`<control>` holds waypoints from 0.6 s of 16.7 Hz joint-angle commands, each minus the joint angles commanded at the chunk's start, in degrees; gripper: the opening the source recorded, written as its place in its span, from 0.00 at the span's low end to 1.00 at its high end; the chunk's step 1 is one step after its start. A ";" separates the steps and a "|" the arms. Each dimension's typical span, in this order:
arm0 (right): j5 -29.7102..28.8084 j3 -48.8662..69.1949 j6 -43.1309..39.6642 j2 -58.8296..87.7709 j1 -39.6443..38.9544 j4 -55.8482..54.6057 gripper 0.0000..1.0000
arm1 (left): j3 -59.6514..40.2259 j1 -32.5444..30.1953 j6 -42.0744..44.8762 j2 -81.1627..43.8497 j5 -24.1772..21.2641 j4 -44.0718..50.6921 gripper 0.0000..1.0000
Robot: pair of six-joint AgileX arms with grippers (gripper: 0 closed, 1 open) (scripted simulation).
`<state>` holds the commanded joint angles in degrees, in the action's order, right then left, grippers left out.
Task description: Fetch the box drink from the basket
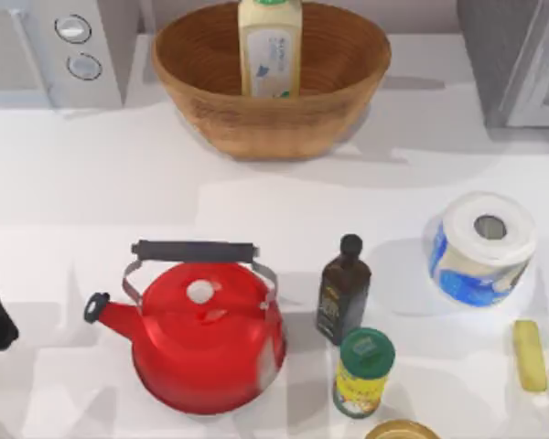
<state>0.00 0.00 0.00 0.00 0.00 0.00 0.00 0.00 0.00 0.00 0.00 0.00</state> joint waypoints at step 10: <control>0.00 0.00 0.00 0.00 0.00 0.00 1.00 | -16.93 -8.59 -1.81 -21.61 7.92 -7.42 1.00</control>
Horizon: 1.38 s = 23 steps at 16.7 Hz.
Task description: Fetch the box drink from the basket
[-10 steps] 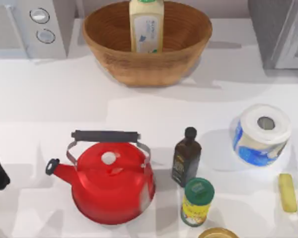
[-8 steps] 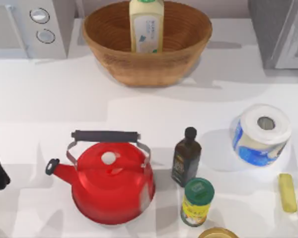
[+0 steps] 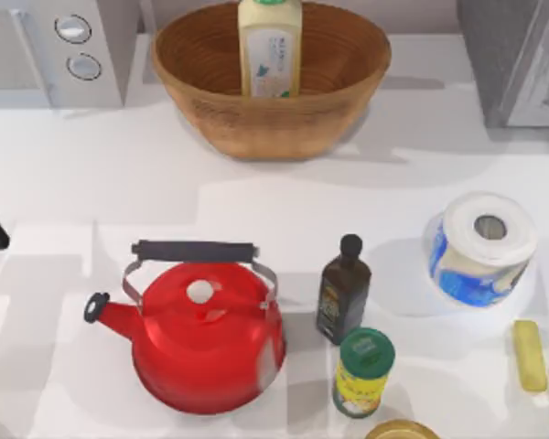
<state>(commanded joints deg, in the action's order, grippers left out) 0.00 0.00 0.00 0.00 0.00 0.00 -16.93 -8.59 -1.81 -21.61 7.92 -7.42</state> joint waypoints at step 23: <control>0.00 0.00 0.00 0.00 0.00 0.00 1.00 | -58.04 -29.38 -6.21 -100.41 27.07 -25.38 1.00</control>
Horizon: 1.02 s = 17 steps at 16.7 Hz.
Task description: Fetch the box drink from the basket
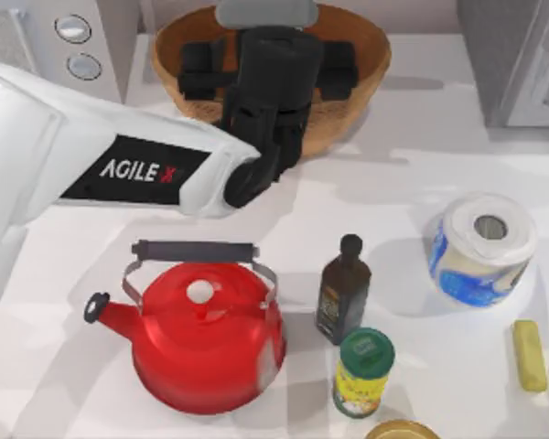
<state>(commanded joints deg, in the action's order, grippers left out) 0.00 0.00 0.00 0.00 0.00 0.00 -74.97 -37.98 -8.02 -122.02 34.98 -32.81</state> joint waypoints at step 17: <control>0.00 0.00 0.00 0.00 0.00 0.00 1.00 | -12.07 3.39 0.93 -8.68 -3.42 2.92 0.85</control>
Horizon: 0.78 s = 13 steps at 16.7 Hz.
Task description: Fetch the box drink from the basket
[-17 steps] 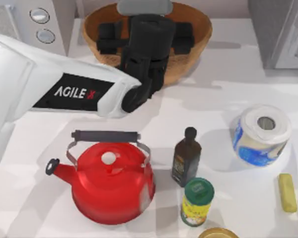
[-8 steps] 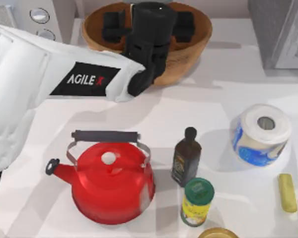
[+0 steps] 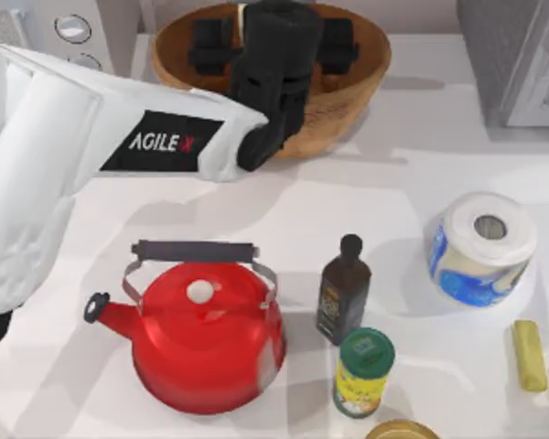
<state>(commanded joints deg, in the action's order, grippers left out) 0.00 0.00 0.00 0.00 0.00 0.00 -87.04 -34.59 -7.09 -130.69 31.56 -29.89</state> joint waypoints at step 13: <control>0.00 0.00 0.00 0.00 0.00 0.00 1.00 | 0.00 0.00 0.00 0.00 0.00 0.00 0.00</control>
<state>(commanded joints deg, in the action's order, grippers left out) 0.00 0.00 0.00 0.00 0.00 0.00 -87.04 -34.59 -7.09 -130.69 31.56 -29.89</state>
